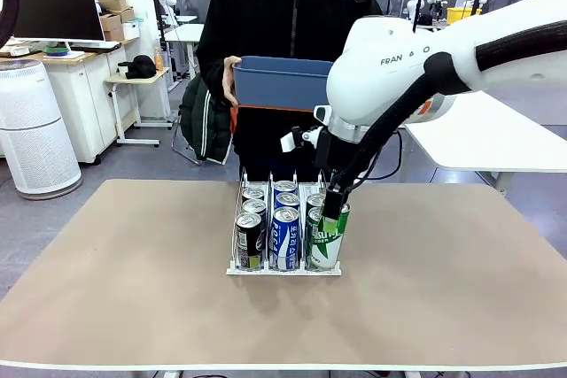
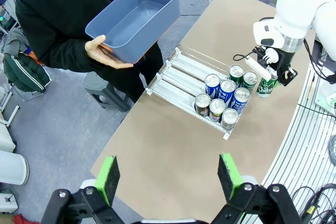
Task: Fill the beverage cans into the dispenser.
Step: Place the picked Sprite in the line of the Automatic Can Dispenser with the same cans.
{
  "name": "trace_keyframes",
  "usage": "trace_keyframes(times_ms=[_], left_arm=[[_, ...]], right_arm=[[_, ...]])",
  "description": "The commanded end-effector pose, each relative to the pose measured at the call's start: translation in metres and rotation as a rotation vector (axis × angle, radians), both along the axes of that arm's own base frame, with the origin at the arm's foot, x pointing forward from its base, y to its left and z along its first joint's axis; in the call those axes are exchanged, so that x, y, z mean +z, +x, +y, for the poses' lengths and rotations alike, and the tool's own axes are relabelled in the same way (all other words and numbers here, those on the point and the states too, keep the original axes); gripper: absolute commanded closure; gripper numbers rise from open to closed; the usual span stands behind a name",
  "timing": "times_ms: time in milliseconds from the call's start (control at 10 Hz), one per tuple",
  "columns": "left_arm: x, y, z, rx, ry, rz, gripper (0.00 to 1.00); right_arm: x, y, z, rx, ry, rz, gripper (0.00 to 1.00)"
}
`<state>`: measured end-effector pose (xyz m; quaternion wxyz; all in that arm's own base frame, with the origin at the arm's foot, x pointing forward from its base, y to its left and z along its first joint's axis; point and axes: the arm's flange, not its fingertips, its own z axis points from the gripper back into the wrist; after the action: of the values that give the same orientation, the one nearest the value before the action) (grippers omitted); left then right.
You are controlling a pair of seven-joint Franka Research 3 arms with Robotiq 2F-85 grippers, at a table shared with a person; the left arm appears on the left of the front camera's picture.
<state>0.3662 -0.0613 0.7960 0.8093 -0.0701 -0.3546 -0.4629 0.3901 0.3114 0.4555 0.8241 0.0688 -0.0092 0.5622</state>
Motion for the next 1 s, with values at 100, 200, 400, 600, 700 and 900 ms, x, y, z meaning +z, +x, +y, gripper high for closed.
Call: trace_keyframes(times_ms=[100, 200, 400, 600, 700, 900], left_arm=[[-0.001, -0.001, 0.002, -0.001, -0.001, 0.0, 0.0], [-0.001, -0.001, 0.002, -0.001, -0.001, 0.0, 0.0], [-0.001, -0.001, 0.002, -0.001, -0.001, 0.0, 0.0], [-0.001, -0.001, 0.002, -0.001, -0.001, 0.0, 0.0], [-0.001, -0.001, 0.002, -0.001, -0.001, 0.0, 0.0], [-0.001, -0.001, 0.002, -0.001, -0.001, 0.0, 0.0]], right_arm=[[-0.003, 0.014, 0.007, 0.021, 0.025, -0.12, 0.42], [-0.006, 0.017, 0.007, 0.032, 0.001, -0.15, 0.42], [-0.01, 0.023, 0.01, 0.037, -0.03, -0.184, 0.42], [-0.011, 0.033, 0.009, 0.045, -0.043, -0.174, 0.42], [-0.013, 0.036, 0.01, 0.053, -0.058, -0.166, 0.42], [-0.016, 0.046, 0.007, 0.038, -0.064, -0.174, 0.42]])
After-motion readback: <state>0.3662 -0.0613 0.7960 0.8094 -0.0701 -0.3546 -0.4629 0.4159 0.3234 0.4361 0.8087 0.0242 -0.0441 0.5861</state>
